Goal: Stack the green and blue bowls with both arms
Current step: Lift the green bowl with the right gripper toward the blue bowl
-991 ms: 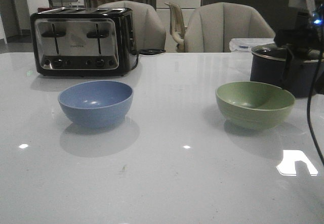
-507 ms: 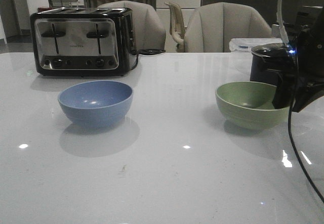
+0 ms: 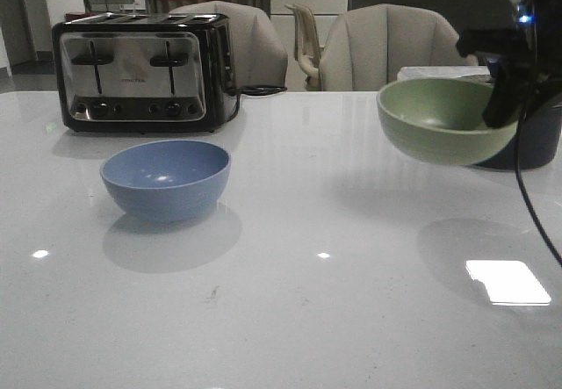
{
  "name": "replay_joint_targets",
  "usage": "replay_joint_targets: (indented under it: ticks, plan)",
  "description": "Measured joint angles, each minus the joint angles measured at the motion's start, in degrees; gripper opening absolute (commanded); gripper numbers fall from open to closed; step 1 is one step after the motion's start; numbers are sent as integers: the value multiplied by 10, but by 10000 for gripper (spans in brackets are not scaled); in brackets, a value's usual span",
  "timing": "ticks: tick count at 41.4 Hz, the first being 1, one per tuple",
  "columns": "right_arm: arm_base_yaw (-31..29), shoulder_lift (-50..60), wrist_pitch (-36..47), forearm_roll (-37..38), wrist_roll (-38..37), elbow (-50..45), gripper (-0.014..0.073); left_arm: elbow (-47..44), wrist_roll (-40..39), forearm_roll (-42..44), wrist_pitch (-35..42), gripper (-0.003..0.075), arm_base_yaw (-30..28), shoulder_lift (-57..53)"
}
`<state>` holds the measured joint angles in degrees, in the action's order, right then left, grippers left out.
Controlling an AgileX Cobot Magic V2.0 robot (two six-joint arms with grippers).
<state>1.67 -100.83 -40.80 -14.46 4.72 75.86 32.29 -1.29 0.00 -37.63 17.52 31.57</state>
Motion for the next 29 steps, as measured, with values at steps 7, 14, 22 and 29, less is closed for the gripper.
replay_joint_targets:
  ticks: [7, 14, 22, 29]
  plan:
    - [53, 58, -17, 1, 14, 1, 40, 0, 0, 0, 0, 584, 0, 0]
    - [130, 54, -24, 0, 19, 1, 40, 0, 0, 0, 0, 584, 0, 0]
    - [184, -5, -26, -1, 20, 1, 45, 0, 0, 0, 0, 584, 0, 0]
    - [199, -56, -26, -8, 20, 1, 45, 0, 0, 0, 0, 584, 0, 0]
